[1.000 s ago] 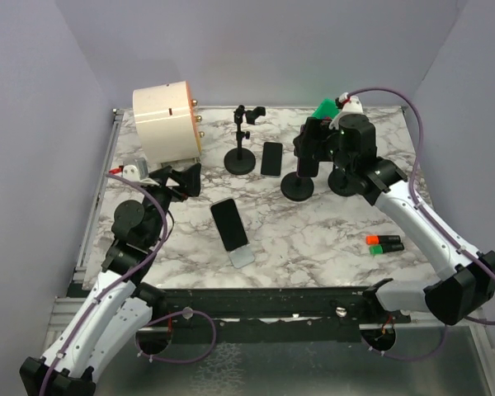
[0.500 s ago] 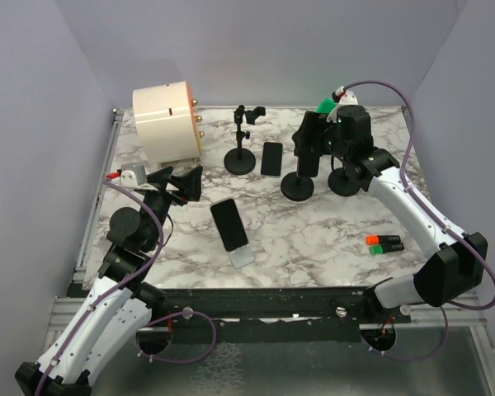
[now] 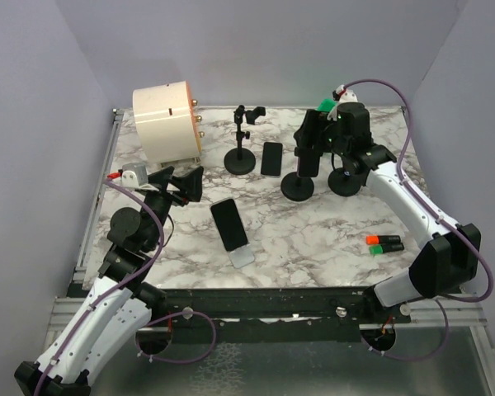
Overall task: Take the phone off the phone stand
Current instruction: Pick up the phone stand with the phone at the center of the board.
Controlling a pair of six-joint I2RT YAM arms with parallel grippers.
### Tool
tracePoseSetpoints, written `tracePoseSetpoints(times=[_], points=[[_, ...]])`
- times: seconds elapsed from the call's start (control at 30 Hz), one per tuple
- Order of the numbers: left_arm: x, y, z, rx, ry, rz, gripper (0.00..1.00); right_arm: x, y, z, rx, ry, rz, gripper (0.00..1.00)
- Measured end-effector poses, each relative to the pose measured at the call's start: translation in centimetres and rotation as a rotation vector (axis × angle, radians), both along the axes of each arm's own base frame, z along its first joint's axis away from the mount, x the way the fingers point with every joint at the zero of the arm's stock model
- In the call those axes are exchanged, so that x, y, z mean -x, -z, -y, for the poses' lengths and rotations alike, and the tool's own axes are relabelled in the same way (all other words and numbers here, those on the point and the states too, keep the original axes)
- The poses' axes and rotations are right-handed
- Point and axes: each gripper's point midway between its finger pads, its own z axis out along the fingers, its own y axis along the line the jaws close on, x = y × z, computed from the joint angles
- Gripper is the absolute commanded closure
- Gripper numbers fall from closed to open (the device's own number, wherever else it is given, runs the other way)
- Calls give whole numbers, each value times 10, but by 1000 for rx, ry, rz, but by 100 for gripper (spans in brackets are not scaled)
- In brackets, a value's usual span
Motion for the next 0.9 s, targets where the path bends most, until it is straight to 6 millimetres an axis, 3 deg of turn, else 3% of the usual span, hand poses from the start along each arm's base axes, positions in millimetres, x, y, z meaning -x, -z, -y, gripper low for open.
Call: tracePoseSetpoints(times=[0.3, 0.6, 0.77, 0.9], points=[[0, 0, 0, 0, 0, 1, 1, -2, 11, -9, -7, -46, -27, 15], [1, 0, 2, 0, 6, 1, 1, 1, 11, -12, -8, -80, -28, 52], [1, 0, 2, 0, 7, 0, 1, 17, 4, -11, -5, -109, -44, 57], [0, 1, 2, -2, 7, -4, 1, 41, -17, -6, -4, -134, -27, 59]])
